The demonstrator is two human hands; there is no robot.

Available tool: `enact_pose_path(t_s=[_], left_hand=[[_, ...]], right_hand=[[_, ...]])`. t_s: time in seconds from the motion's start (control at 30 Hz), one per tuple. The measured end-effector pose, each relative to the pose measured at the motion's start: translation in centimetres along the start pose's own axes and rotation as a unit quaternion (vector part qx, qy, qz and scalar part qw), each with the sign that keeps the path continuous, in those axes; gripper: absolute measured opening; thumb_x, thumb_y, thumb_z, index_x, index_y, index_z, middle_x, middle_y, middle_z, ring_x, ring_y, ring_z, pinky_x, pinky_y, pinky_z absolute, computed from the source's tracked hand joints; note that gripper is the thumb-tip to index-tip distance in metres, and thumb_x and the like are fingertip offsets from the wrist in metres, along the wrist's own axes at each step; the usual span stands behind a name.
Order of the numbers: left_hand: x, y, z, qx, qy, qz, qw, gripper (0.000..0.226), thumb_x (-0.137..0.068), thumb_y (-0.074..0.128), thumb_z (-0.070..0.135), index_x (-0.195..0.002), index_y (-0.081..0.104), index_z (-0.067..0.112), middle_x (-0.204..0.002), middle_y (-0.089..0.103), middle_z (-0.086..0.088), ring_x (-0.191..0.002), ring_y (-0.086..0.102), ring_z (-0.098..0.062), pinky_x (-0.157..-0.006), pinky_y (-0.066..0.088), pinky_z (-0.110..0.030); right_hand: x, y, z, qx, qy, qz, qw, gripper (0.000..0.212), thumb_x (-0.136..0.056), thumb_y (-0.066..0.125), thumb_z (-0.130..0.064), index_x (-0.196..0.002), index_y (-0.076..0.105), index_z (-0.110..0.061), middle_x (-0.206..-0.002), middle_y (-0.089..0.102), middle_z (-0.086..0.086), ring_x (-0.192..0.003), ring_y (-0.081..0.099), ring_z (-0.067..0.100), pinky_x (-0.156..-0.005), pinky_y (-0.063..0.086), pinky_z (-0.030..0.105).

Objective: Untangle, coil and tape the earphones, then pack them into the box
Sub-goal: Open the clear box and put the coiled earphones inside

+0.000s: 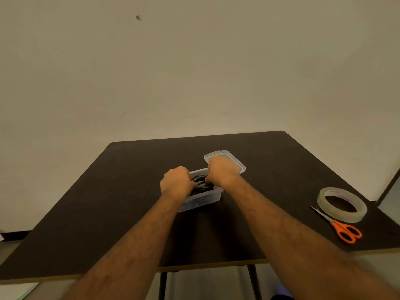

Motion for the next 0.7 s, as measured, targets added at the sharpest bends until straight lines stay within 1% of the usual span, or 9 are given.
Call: enact_pose_path(t_s=[0.1, 0.2, 0.3, 0.37, 0.43, 0.5, 0.53, 0.6, 0.7], left_hand=[[-0.3, 0.0, 0.0, -0.011, 0.011, 0.004, 1.000, 0.033, -0.089, 0.067, 0.045, -0.107, 0.069, 0.017, -0.091, 0.067, -0.001, -0.081, 0.064, -0.015, -0.073, 0.058, -0.033], [-0.5, -0.5, 0.0, 0.011, 0.020, 0.036, 0.999, 0.032, -0.091, 0.063, 0.048, -0.104, 0.069, 0.018, -0.085, 0.066, 0.002, -0.076, 0.063, -0.012, -0.068, 0.057, -0.030], [-0.6, -1.0, 0.1, 0.027, 0.027, 0.063, 0.997, 0.030, -0.094, 0.060, 0.047, -0.104, 0.069, 0.020, -0.085, 0.065, 0.003, -0.076, 0.062, -0.011, -0.070, 0.056, -0.031], [-0.6, -1.2, 0.4, 0.035, 0.037, 0.079, 0.996, 0.029, -0.095, 0.058, 0.045, -0.106, 0.069, 0.021, -0.086, 0.065, 0.004, -0.077, 0.061, -0.010, -0.071, 0.055, -0.030], [-0.5, -1.3, 0.6, 0.041, 0.046, 0.093, 0.994, 0.028, -0.096, 0.057, 0.044, -0.107, 0.069, 0.021, -0.090, 0.066, 0.004, -0.080, 0.060, -0.009, -0.072, 0.052, -0.030], [-0.3, -1.5, 0.7, 0.050, 0.054, 0.108, 0.991, 0.027, -0.097, 0.056, 0.044, -0.109, 0.068, 0.024, -0.098, 0.068, 0.003, -0.085, 0.059, -0.009, -0.074, 0.051, -0.030], [-0.2, -1.5, 0.7, 0.055, 0.061, 0.116, 0.990, 0.026, -0.097, 0.055, 0.044, -0.110, 0.067, 0.025, -0.101, 0.069, 0.004, -0.088, 0.060, -0.009, -0.075, 0.051, -0.030], [0.0, -1.5, 0.5, 0.067, 0.078, 0.122, 0.987, 0.024, -0.098, 0.054, 0.041, -0.112, 0.067, 0.026, -0.105, 0.069, 0.004, -0.093, 0.061, -0.009, -0.080, 0.051, -0.031], [0.2, -1.3, 0.3, 0.082, 0.098, 0.111, 0.986, 0.020, -0.099, 0.055, 0.036, -0.110, 0.068, 0.026, -0.106, 0.069, 0.005, -0.095, 0.060, -0.008, -0.086, 0.051, -0.031]], right_hand=[[-0.5, 0.2, 0.9, -0.032, -0.004, -0.003, 0.999, 0.013, -0.087, 0.071, -0.030, -0.090, 0.071, -0.017, -0.085, 0.068, 0.002, -0.079, 0.065, 0.016, -0.074, 0.059, 0.034], [-1.3, -0.3, 2.6, -0.069, 0.015, 0.033, 0.997, 0.013, -0.091, 0.065, -0.026, -0.098, 0.072, -0.018, -0.091, 0.070, 0.002, -0.081, 0.066, 0.015, -0.073, 0.060, 0.034], [-1.9, -0.6, 4.8, -0.074, 0.044, 0.055, 0.995, 0.017, -0.094, 0.060, -0.021, -0.106, 0.070, -0.017, -0.098, 0.070, 0.005, -0.086, 0.067, 0.018, -0.080, 0.060, 0.037], [-2.0, -0.4, 6.0, -0.054, 0.043, 0.038, 0.997, 0.022, -0.094, 0.060, -0.016, -0.114, 0.068, -0.018, -0.108, 0.069, 0.006, -0.094, 0.066, 0.018, -0.087, 0.058, 0.036], [-2.1, 0.3, 6.8, -0.045, 0.025, 0.009, 0.999, 0.033, -0.094, 0.060, -0.014, -0.126, 0.062, -0.023, -0.122, 0.065, 0.005, -0.104, 0.064, 0.018, -0.092, 0.055, 0.036], [-2.2, 1.3, 7.3, -0.047, 0.009, -0.023, 0.999, 0.043, -0.094, 0.062, -0.018, -0.135, 0.055, -0.028, -0.133, 0.059, 0.005, -0.114, 0.059, 0.019, -0.096, 0.053, 0.039], [-2.1, 1.8, 7.4, -0.043, 0.001, -0.038, 0.998, 0.045, -0.093, 0.063, -0.022, -0.137, 0.052, -0.030, -0.136, 0.057, 0.005, -0.118, 0.056, 0.020, -0.099, 0.051, 0.041], [-1.9, 2.7, 7.7, -0.028, -0.013, -0.052, 0.998, 0.043, -0.093, 0.064, -0.032, -0.135, 0.053, -0.030, -0.134, 0.058, 0.004, -0.122, 0.053, 0.022, -0.104, 0.047, 0.046], [-1.5, 3.3, 7.8, -0.017, -0.028, -0.022, 0.999, 0.025, -0.094, 0.060, -0.036, -0.117, 0.065, -0.029, -0.116, 0.065, 0.000, -0.111, 0.058, 0.018, -0.101, 0.045, 0.046]])
Point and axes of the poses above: each hand's wrist, its own x-axis away from the middle knuckle, its own y-axis out of the palm, z = x × y, the point moved 1 cm from there along -x, towards the middle knuckle
